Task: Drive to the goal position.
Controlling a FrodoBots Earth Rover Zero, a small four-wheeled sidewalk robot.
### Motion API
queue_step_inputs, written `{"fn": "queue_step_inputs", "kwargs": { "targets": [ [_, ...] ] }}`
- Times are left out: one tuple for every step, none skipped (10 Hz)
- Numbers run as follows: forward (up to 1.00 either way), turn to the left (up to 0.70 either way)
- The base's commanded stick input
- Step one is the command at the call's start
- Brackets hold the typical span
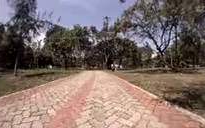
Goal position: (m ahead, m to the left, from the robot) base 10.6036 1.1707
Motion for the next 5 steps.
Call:
{"fn": "queue_step_inputs", "kwargs": {
  "targets": [
    [0.7, 0.0],
    [0.7, 0.0],
    [0.7, 0.0],
    [0.7, 0.0],
    [0.7, 0.0]
  ]
}}
